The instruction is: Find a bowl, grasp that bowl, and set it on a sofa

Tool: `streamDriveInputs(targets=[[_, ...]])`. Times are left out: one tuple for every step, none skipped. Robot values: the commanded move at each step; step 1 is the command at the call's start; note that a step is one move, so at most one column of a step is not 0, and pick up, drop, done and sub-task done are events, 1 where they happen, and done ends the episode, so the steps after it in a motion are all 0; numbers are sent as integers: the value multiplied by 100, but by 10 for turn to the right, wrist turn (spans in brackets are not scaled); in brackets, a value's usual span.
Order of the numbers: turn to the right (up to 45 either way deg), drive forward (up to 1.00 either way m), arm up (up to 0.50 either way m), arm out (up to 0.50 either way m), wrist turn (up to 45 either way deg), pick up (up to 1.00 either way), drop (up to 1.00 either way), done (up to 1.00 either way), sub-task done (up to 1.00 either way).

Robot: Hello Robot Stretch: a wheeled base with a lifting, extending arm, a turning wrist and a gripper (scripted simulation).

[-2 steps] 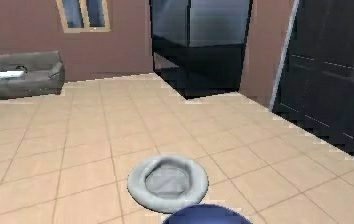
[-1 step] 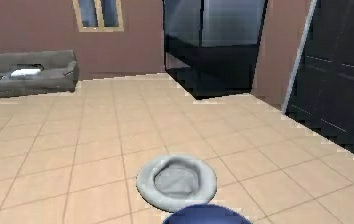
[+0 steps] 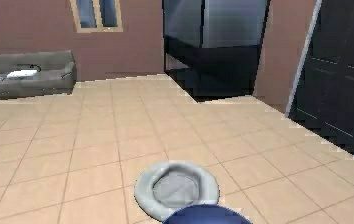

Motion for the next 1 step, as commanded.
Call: streamDriveInputs(targets=[[-450,0,0,0,0,0,0,0,0]])
